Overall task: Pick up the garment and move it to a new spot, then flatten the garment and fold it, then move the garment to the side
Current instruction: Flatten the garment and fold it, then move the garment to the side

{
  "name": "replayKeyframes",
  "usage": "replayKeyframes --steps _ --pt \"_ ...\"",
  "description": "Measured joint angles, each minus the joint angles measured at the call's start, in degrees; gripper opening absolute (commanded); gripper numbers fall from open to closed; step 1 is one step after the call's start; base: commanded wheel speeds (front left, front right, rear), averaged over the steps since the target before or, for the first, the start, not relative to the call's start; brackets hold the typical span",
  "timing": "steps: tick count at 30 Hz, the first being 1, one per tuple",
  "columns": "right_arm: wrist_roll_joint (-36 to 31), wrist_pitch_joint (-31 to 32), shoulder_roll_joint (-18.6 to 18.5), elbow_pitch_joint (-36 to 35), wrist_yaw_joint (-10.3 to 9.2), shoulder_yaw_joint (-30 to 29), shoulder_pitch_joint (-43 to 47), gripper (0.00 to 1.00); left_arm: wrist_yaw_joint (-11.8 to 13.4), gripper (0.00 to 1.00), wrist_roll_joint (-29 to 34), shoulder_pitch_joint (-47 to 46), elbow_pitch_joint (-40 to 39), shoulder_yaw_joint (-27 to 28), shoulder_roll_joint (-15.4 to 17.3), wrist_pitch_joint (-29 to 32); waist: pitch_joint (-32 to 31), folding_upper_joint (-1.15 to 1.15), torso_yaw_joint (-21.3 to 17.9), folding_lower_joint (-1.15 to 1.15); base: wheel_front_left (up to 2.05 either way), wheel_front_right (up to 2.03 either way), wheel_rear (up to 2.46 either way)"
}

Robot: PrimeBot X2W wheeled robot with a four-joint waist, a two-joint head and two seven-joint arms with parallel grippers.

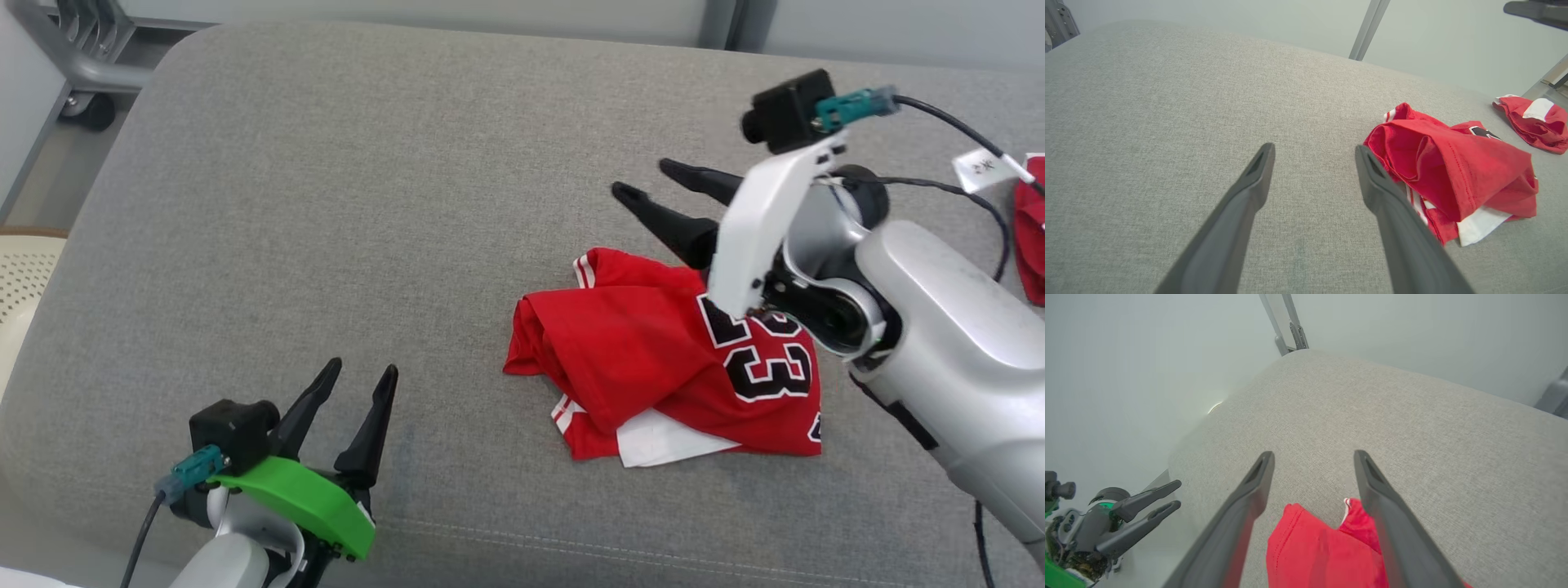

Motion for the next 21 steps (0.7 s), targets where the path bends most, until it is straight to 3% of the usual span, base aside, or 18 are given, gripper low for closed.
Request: replayKeyframes --steps 11,21 --pt "0.76 -5.98 -9.29 2.15 -1.51 -3.44 12.66 1.00 2.31 1.00 0.01 4.28 -0.21 1.44 1.33 -0.82 -4.15 0.00 -3.43 0.00 0.00 0.00 0.00" --pt "5.64 -9.05 -11.26 2.85 -2.85 -6.10 23.19 1.00 3.44 1.00 0.01 7.10 -3.50 1.22 1.81 -1.05 -5.97 0.00 -5.20 0.00 0.00 0.00 0.00"
